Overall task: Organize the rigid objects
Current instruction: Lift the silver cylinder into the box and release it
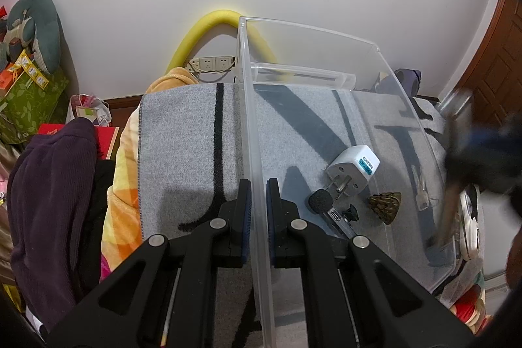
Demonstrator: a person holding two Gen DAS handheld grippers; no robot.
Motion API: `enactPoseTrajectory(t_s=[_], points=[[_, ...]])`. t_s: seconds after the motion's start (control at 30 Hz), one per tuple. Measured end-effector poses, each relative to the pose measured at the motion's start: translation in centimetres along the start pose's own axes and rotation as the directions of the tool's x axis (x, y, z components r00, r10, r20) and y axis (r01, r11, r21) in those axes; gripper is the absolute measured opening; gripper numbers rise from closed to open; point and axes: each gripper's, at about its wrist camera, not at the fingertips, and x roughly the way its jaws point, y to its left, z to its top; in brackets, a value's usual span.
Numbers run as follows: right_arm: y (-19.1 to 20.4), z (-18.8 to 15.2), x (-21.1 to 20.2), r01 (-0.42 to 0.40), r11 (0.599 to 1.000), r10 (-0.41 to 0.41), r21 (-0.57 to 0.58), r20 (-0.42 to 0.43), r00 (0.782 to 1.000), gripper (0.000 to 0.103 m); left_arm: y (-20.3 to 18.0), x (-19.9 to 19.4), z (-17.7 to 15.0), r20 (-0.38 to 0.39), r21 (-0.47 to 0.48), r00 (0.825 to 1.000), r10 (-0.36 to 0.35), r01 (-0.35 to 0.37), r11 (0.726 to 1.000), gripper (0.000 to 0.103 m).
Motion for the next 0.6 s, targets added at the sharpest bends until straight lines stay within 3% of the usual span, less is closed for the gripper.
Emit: enactPoseTrajectory(t_s=[0.27,0.6], points=[[0.0,-3.0,5.6,-0.008,1.0,0.005,-0.017,-0.165,0.986,0.014,0.0,0.0,0.0,0.0,0.001,1.0,0.001,-0.001,1.0,0.006],[1.0,-3.5,6.7,0.013,0.997,-0.029,-0.076,-0.211,0.977,0.015,0.0,0.0,0.0,-0.001,-0.001,1.0,-0.001,0.001,1.0,0.006]])
